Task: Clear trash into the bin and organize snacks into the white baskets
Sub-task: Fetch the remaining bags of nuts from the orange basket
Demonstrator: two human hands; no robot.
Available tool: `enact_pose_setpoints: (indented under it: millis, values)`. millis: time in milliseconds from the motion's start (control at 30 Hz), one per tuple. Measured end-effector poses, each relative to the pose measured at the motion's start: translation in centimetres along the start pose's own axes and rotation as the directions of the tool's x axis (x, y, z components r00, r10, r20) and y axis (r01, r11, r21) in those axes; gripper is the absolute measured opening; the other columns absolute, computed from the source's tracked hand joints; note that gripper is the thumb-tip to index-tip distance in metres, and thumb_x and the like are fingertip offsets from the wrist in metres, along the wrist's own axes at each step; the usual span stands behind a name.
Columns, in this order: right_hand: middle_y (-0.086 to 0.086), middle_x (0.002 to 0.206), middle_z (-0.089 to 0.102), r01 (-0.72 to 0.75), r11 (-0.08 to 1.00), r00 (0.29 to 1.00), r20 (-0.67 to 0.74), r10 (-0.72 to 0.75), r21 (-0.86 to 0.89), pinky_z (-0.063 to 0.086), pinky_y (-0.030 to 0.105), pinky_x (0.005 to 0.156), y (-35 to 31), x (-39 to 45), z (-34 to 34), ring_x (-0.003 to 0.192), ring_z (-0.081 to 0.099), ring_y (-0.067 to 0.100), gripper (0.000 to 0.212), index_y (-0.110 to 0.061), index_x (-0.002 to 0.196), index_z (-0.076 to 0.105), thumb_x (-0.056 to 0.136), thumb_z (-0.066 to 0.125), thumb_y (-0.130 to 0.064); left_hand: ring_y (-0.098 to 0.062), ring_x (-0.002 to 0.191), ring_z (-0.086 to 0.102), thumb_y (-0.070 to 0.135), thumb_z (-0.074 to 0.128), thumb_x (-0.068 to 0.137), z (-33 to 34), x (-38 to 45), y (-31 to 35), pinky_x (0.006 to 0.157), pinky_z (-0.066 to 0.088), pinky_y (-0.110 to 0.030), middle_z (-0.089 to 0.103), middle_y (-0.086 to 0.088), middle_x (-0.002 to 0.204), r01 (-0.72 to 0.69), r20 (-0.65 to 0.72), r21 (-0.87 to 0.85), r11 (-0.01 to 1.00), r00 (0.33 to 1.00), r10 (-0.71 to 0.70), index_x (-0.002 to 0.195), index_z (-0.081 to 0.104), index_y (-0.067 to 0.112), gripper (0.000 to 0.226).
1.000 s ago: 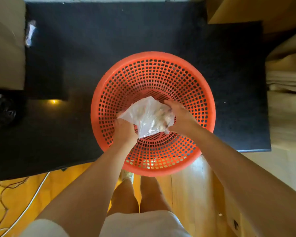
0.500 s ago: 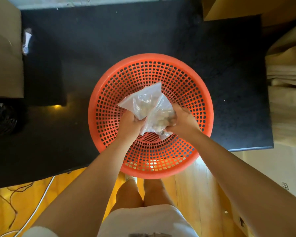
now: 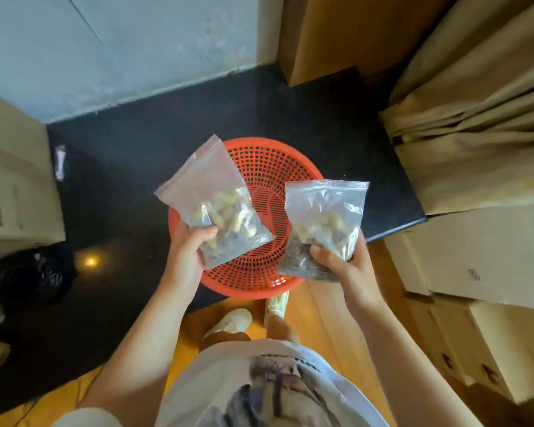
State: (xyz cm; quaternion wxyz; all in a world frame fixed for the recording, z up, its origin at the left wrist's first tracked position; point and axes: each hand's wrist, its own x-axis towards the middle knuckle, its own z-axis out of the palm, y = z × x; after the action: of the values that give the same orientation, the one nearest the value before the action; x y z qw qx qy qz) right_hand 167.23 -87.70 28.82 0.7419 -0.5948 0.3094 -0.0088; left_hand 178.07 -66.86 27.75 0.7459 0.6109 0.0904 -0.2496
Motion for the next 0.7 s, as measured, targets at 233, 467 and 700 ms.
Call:
enact_pose_setpoints:
  millis: [233,467,700]
  values:
    - [-0.006,0.111,0.068,0.173,0.961,0.929,-0.36,-0.086,0.217,0.055,0.03,0.078,-0.6,-11.8,1.4,0.103,0.065,0.016,0.06,-0.034,0.12,0.05,0.068,0.066,-0.009,0.002,0.075,0.069,0.01,0.053,0.075,-0.4,-5.7,3.1,0.06,0.053,-0.013,0.073,0.017,0.075,0.062,0.308,0.02,0.998,0.949,-0.065,0.08,0.076,0.032,0.033]
    - [-0.008,0.106,0.07,0.388,0.88,0.702,-0.707,-0.088,0.276,0.057,0.031,0.076,1.7,-23.4,3.7,0.101,0.067,0.017,0.068,-0.037,0.121,0.048,0.063,0.072,-0.011,-0.02,0.1,0.065,0.042,0.067,0.066,3.9,-10.7,4.7,0.085,0.052,-0.031,0.07,0.001,0.101,0.019,0.546,0.203,0.979,0.828,-0.129,0.112,0.066,0.019,0.052]
    - [-0.001,0.111,0.069,0.582,0.775,0.333,-0.942,0.048,0.245,0.057,0.027,0.072,5.6,-35.4,5.1,0.097,0.068,0.017,0.062,-0.035,0.115,0.054,0.058,0.08,-0.036,-0.012,0.086,0.07,0.041,0.062,0.067,8.7,-18.7,1.6,0.075,0.054,-0.027,0.073,0.006,0.093,-0.099,0.802,0.397,0.912,0.521,-0.292,0.111,0.065,0.015,0.051]
